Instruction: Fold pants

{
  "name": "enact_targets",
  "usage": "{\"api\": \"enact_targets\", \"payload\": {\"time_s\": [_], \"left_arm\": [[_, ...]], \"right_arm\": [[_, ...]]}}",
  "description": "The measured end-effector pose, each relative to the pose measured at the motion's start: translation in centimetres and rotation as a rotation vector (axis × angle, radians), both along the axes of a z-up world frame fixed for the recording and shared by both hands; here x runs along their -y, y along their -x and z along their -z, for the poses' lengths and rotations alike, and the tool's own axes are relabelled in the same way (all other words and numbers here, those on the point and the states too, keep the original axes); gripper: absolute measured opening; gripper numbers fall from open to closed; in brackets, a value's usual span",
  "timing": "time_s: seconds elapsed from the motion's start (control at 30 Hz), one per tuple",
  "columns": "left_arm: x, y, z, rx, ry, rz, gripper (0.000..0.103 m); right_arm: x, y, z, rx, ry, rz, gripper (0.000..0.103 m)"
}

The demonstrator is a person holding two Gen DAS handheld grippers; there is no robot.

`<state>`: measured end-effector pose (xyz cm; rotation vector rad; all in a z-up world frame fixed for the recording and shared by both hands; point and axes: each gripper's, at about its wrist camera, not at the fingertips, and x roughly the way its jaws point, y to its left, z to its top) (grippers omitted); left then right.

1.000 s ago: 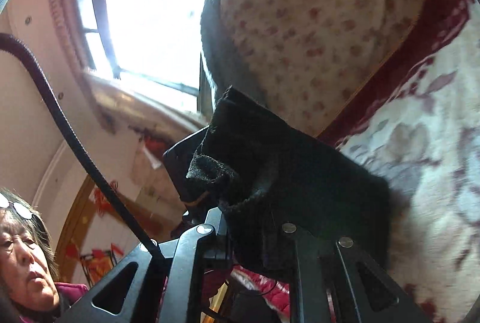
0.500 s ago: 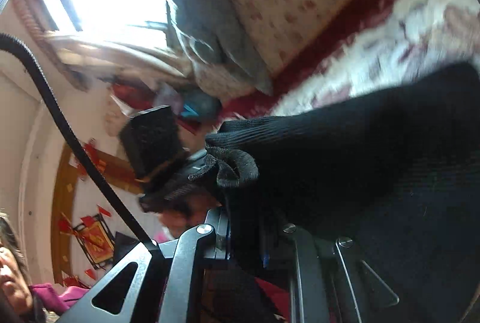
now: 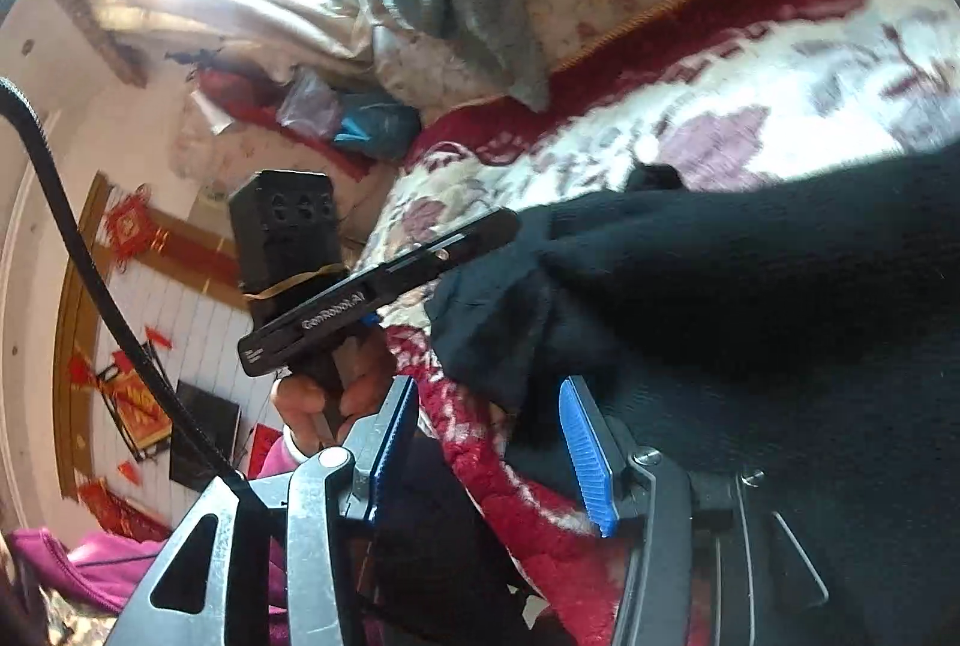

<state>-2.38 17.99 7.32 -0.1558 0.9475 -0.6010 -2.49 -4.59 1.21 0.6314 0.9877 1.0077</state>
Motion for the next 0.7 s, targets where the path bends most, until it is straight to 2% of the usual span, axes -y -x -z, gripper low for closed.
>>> {"api": "enact_targets", "payload": {"time_s": [0.07,0.13,0.23,0.3,0.4,0.53,0.57,0.63,0.7], "left_arm": [[0.0,0.6,-0.2,-0.002,0.000,-0.004,0.013],[0.0,1.2,-0.3,-0.009,0.017,-0.006,0.013],[-0.1,1.9,-0.5,-0.008,0.025,-0.019,0.013],[-0.8,2.6,-0.6,-0.011,0.043,-0.036,0.013],[-2.2,3.4,-0.5,-0.017,0.061,-0.086,0.013],[-4.2,4.3,-0.1,-0.036,0.072,-0.166,0.013],[-4.8,4.6,0.1,-0.042,0.063,-0.199,0.015],[-5.7,5.4,0.5,-0.044,0.028,-0.268,0.040],[-6.4,6.0,0.7,-0.034,0.012,-0.315,0.046]], "right_arm": [[-0.5,-0.7,-0.3,0.057,0.086,0.028,0.047],[-0.9,-1.7,-0.4,0.070,0.088,0.020,0.047],[-0.5,-4.0,0.5,0.074,0.133,0.079,0.046],[-0.2,-5.0,1.1,0.059,0.137,0.119,0.039],[0.1,-5.4,1.1,0.050,0.116,0.163,0.039],[-0.1,-4.5,0.4,0.044,0.105,0.163,0.040],[-0.1,-4.2,0.1,0.044,0.106,0.164,0.040],[-0.5,-3.6,-0.6,0.059,0.122,0.157,0.041],[-1.4,-2.9,-1.3,0.084,0.140,0.128,0.042]]}}
